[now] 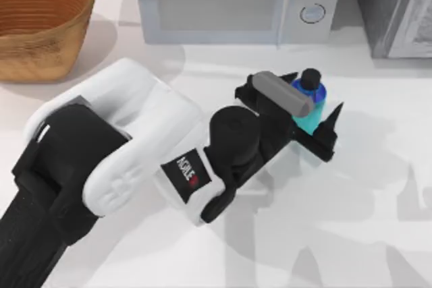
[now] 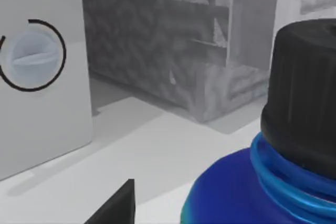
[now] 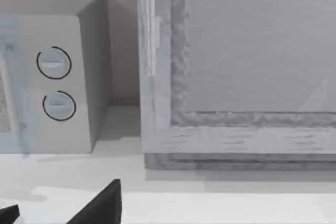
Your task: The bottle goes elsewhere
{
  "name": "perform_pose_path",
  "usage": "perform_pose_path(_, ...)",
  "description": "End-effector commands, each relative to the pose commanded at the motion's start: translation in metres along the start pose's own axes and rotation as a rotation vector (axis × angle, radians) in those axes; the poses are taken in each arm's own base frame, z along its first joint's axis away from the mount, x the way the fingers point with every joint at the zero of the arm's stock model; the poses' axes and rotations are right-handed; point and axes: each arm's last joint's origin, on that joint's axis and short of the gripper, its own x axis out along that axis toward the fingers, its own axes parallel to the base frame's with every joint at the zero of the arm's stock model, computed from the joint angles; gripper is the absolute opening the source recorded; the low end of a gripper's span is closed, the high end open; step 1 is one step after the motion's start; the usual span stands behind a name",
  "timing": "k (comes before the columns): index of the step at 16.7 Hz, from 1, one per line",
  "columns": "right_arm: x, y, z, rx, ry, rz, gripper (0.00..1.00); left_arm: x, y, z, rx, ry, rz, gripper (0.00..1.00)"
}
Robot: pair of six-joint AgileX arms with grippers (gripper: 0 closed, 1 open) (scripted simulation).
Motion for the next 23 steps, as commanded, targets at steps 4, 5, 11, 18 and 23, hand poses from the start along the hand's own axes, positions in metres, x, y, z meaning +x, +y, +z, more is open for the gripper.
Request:
perform_pose_path(4, 0.0, 0.0, 0.0, 0.0, 0.0, 0.0, 1.0, 0.0, 0.0, 0.0, 0.0, 0.0, 0.0, 0.47)
perform_pose_path(5, 0.0, 0.0, 0.0, 0.0, 0.0, 0.0, 1.0, 0.0, 0.0, 0.0, 0.0, 0.0, 0.0, 0.4)
perform_pose_path(11, 0.0, 0.0, 0.0, 0.0, 0.0, 0.0, 1.0, 0.0, 0.0, 0.0, 0.0, 0.0, 0.0, 0.0)
perform_pose_path(18, 0.0, 0.0, 0.0, 0.0, 0.0, 0.0, 1.0, 0.0, 0.0, 0.0, 0.0, 0.0, 0.0, 0.0)
perform_pose_path(23, 0.0, 0.0, 0.0, 0.0, 0.0, 0.0, 1.0, -0.015, 0.029, -0.005, 0.002, 0.022, 0.007, 0.0)
